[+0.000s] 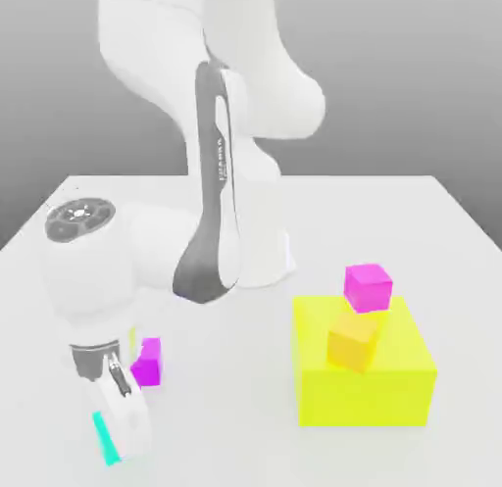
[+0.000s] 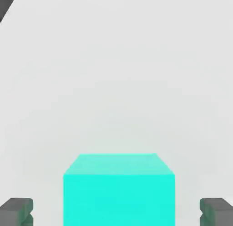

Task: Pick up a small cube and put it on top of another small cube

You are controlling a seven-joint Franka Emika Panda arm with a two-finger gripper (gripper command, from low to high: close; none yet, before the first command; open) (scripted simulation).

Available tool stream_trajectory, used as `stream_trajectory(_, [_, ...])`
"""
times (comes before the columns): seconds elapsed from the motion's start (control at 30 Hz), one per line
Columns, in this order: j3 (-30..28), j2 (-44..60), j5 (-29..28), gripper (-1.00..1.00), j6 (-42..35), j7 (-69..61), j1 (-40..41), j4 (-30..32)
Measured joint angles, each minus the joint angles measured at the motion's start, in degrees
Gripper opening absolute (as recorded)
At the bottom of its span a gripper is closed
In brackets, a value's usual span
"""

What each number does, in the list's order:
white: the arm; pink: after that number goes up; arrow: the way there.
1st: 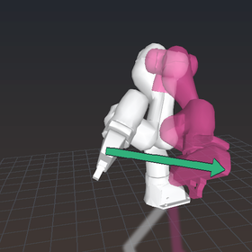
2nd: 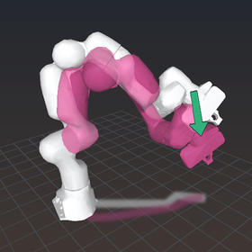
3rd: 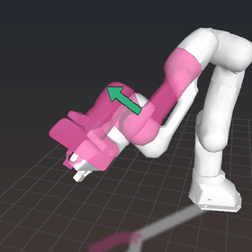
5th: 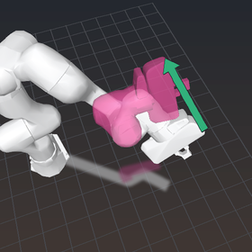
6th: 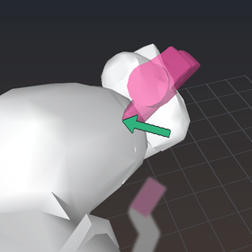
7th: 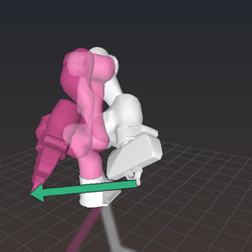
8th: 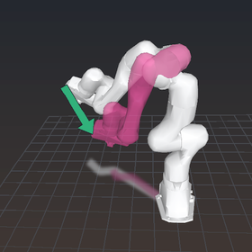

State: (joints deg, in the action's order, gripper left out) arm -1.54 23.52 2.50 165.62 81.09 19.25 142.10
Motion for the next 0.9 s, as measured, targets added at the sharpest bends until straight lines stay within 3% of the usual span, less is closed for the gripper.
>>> stream_trajectory(0.17, [0.1,0.1,-0.1,-1.0,0.1,0.1,0.1,0.0])
stream_trajectory(0.4, [1.4,-13.0,-1.9,-1.0,-10.2,-0.9,-1.9,2.8])
stream_trajectory(0.83, [13.1,-39.8,2.6,-1.0,-30.2,-25.1,-23.8,9.3])
stream_trajectory(0.9, [14.0,-39.2,2.7,-1.0,-28.5,-26.5,-25.0,10.5])
